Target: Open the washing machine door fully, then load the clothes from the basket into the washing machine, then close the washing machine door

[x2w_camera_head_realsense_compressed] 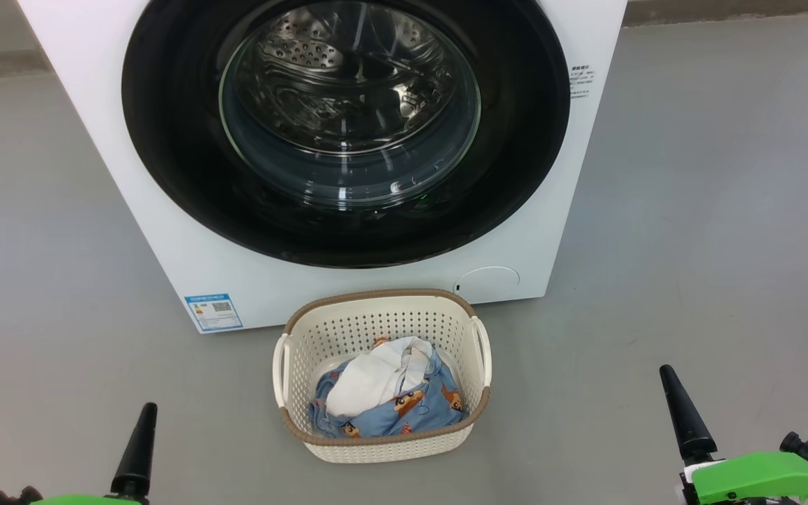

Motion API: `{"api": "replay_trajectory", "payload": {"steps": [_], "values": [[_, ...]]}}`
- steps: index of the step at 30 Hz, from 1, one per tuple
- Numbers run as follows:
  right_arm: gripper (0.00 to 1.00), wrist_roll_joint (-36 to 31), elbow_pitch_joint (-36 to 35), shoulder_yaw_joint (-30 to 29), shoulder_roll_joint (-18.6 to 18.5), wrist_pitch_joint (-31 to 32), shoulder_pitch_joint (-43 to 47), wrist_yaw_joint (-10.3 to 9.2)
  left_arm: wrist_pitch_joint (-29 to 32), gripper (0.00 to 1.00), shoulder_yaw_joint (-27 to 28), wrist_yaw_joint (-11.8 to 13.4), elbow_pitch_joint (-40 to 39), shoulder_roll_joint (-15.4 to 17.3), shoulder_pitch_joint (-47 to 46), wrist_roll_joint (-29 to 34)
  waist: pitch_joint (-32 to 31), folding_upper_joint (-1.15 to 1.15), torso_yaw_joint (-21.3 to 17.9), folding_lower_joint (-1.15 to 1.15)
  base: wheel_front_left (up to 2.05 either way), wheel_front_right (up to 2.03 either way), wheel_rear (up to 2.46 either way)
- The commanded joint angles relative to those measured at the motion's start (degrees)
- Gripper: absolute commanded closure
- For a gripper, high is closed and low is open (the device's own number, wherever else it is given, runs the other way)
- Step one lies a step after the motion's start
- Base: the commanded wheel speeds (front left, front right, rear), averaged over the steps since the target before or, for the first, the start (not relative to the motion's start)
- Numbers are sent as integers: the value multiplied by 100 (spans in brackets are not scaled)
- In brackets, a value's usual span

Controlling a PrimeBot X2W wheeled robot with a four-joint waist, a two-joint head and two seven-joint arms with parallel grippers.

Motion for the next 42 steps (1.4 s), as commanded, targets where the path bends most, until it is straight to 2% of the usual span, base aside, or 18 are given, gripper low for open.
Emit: {"api": "replay_trajectory", "payload": {"steps": [1,42], "values": [[0,-184,-128,54,-70,-58,-276,-2,-54,0,46,-10,-165,156,-195,168,-2,0,-2,-1,0,0,0],[0,-3214,467,388,-74,-411,-712,-4,-745,0,-147,-16,49,542,-245,2744,-69,0,-5,-1,0,0,0]]}}
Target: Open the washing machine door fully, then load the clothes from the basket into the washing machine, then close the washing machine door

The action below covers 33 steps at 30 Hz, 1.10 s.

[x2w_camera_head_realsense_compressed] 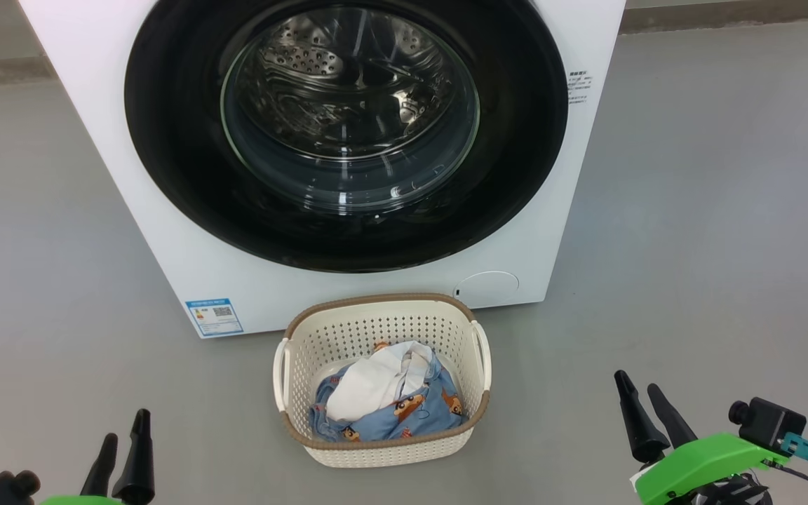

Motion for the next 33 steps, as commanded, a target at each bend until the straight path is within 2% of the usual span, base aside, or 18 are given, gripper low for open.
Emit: {"api": "replay_trajectory", "payload": {"steps": [1,33], "values": [[0,-206,-108,148,-58,-63,-348,-4,-79,0,119,-11,-158,193,-237,178,-3,0,-5,0,0,0,0],[0,-2305,56,430,-71,-494,-600,-6,-602,0,43,-16,-399,482,-128,2051,-69,0,-52,0,0,0,0]]}}
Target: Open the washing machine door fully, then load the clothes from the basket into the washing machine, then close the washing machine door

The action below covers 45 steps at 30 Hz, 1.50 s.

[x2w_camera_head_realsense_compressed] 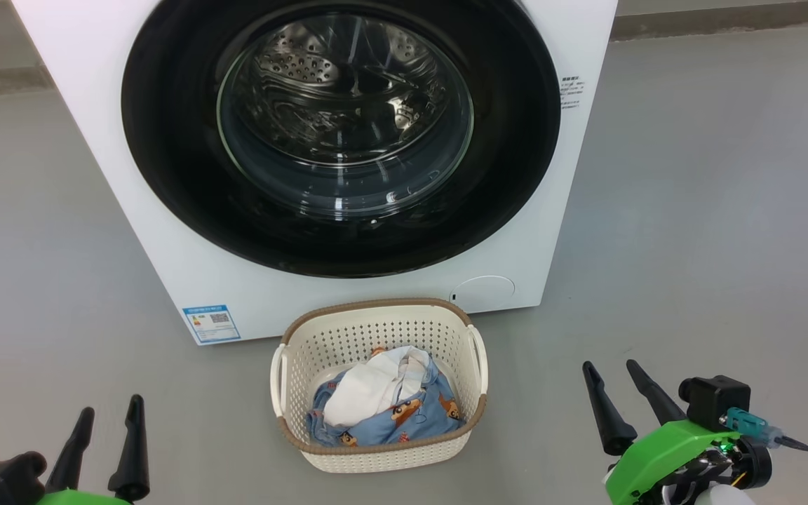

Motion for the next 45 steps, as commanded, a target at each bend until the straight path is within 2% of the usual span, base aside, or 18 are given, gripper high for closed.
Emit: {"api": "replay_trajectory", "payload": {"steps": [1,18,28,36,45], "values": [[0,-159,-108,135,-44,-106,-291,-6,-91,0,151,-14,-169,182,-131,143,-1,0,1,0,0,0,0],[0,-1478,-15,194,-56,-297,-435,-6,-377,0,114,-17,-233,353,-104,1097,-15,0,-9,0,0,0,0],[0,-1437,-15,123,-51,-292,-395,-6,-381,0,115,-17,-183,355,-102,1067,-15,0,-11,0,0,0,0],[0,-1448,-48,84,-49,-333,-388,-6,-381,0,113,-17,-201,319,-108,685,-29,0,6,0,0,0,0],[0,-1425,-50,83,-47,-350,-377,-6,-381,0,93,-17,-111,400,-132,761,-46,0,1,0,0,0,0]]}}
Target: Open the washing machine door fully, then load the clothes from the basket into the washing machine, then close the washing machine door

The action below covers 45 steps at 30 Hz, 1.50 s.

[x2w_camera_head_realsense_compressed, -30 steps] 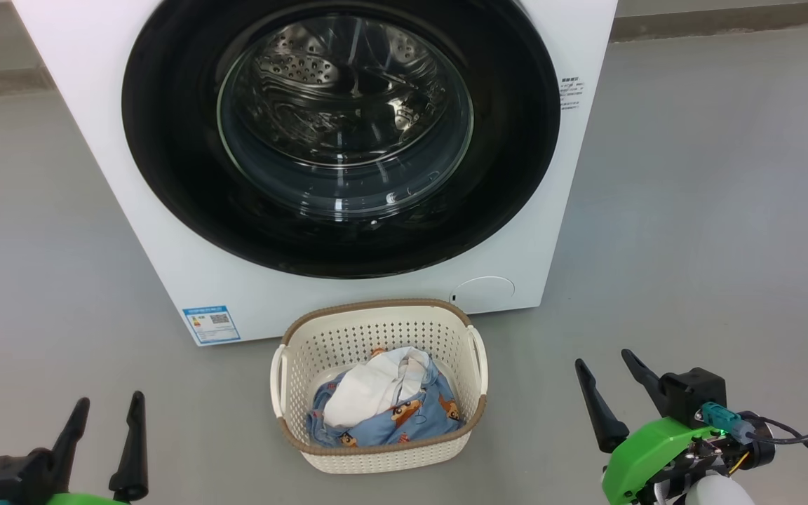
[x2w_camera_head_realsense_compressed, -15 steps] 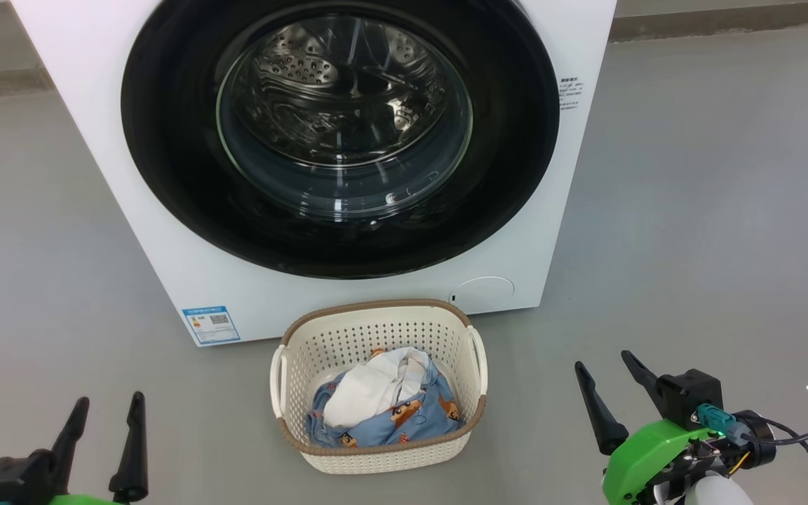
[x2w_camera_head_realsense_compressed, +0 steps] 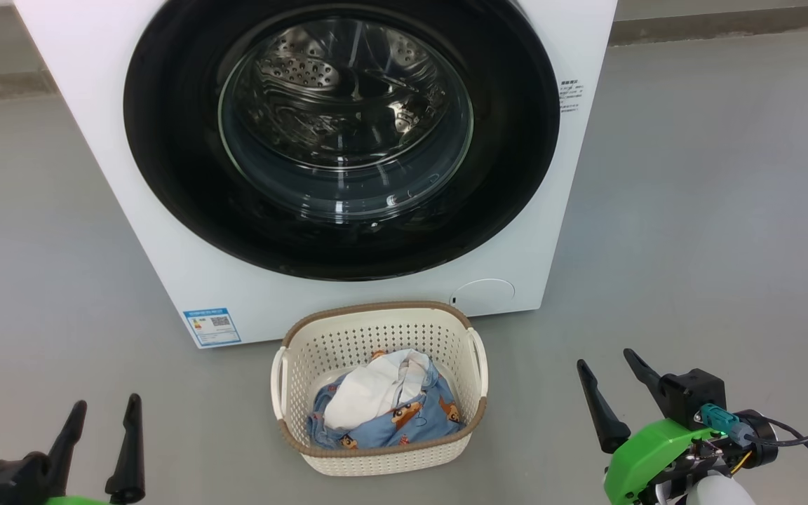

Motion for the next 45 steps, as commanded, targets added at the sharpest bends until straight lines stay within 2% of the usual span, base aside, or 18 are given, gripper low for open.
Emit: {"api": "replay_trajectory", "payload": {"steps": [1,33,45], "values": [[0,3,-141,109,-2,-74,-239,-6,-37,0,204,-15,-74,188,-152,73,-1,0,-2,0,0,0,0],[0,41,-80,78,-1,-129,-220,-6,-37,0,115,-15,324,247,-265,119,-39,0,74,0,1,1,-3],[0,89,-90,19,-1,-148,-177,-6,-37,0,149,-15,345,234,-292,41,2,0,97,0,71,71,-142]]}}
